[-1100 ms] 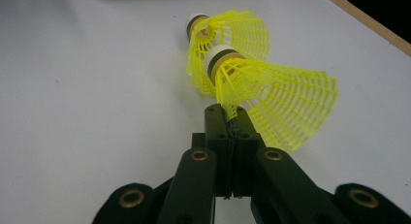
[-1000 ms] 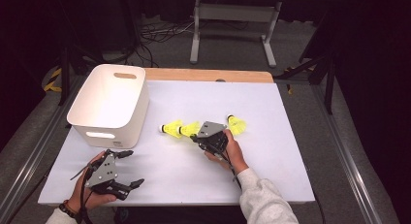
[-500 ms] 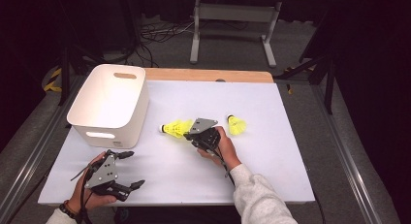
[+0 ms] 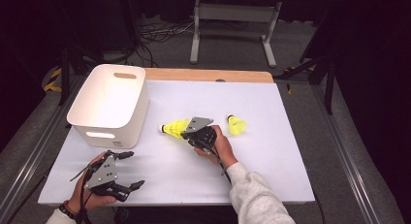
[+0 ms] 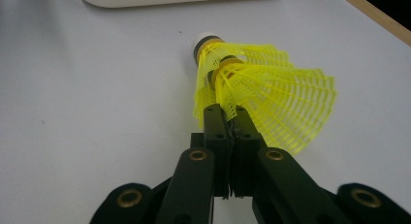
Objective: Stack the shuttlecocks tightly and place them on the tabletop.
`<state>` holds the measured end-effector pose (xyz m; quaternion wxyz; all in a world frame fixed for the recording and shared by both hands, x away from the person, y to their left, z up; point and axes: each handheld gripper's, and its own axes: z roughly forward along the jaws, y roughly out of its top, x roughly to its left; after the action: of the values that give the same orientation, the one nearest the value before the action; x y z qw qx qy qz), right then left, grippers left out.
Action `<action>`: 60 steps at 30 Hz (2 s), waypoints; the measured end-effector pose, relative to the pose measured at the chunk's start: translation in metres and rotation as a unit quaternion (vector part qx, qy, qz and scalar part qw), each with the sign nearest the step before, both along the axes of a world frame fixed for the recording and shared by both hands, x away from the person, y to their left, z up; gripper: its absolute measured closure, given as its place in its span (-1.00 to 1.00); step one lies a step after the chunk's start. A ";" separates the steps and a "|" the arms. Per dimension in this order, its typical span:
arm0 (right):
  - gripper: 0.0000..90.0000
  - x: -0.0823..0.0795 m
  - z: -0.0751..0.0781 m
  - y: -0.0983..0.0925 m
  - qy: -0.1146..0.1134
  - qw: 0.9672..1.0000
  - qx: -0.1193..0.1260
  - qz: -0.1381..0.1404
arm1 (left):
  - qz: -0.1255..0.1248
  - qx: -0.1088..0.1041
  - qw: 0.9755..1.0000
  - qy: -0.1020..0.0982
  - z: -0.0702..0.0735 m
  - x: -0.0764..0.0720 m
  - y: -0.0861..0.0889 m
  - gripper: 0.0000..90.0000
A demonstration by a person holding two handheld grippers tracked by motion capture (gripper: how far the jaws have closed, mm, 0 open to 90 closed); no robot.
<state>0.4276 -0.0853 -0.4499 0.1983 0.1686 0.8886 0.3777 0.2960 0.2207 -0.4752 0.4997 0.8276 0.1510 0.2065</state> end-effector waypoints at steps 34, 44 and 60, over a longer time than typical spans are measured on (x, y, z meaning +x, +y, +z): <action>0.02 -0.006 0.007 -0.001 -0.020 0.999 0.010 -0.028 | 0.001 0.002 1.000 0.004 -0.001 0.001 0.000 -0.84; -0.12 -0.014 0.017 -0.008 -0.028 0.999 0.030 -0.034 | 0.003 0.001 1.000 0.006 -0.002 0.002 0.000 -0.83; -0.25 -0.033 0.036 -0.022 -0.056 0.997 0.053 -0.030 | 0.005 0.002 1.000 0.006 -0.002 0.002 0.000 -0.83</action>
<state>0.3947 -0.1072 -0.4138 0.2496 0.1846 0.8492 0.4271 0.2977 0.2210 -0.4771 0.4962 0.8290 0.1573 0.2046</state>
